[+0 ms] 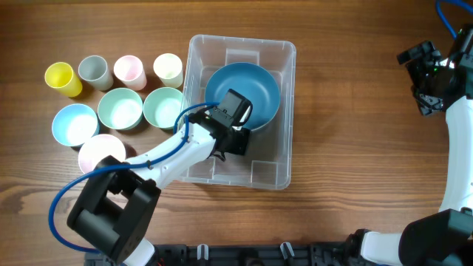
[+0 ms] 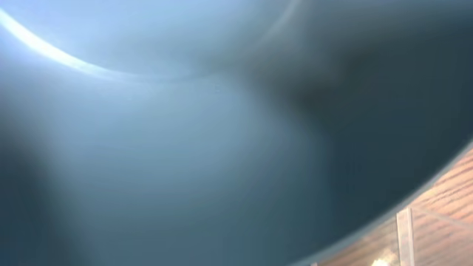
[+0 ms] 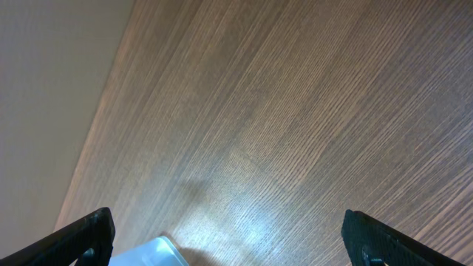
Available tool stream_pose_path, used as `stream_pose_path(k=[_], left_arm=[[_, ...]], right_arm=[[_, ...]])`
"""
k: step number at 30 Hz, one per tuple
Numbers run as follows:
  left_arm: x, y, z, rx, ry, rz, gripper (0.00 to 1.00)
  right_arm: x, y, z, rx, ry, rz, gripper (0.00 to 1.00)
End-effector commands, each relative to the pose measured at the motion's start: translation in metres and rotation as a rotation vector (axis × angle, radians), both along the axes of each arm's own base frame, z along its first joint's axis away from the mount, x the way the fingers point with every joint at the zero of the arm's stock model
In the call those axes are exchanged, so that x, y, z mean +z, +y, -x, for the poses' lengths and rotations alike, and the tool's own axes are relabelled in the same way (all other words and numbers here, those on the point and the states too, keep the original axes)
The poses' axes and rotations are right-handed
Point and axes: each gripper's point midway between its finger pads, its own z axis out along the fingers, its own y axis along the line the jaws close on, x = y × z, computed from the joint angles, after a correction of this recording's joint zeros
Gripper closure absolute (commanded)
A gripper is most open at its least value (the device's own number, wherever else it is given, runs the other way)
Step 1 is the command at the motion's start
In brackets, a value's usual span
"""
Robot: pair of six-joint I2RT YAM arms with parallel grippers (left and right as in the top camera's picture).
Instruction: Pack container
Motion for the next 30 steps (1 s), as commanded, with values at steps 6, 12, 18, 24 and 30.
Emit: stream_pose_path(k=[6, 12, 18, 24, 30], left_arm=[[0.081, -0.007, -0.013, 0.052, -0.047, 0.036, 0.51], [0.143, 0.052, -0.010, 0.211, -0.156, -0.055, 0.34], [0.153, 0.186, 0.006, 0.616, -0.055, -0.214, 0.00], [0.147, 0.304, 0.010, 1.036, 0.027, -0.185, 0.00], [0.116, 0.370, 0.060, 1.333, 0.198, -0.126, 0.08]], right_arm=[[0.000, 0.002, -0.004, -0.001, -0.005, -0.017, 0.00], [0.000, 0.002, -0.004, -0.001, -0.005, -0.017, 0.00], [0.000, 0.002, -0.004, -0.001, -0.005, -0.017, 0.00], [0.000, 0.002, -0.004, -0.001, -0.005, -0.017, 0.00], [0.000, 0.002, -0.004, 0.000, -0.005, -0.017, 0.00]])
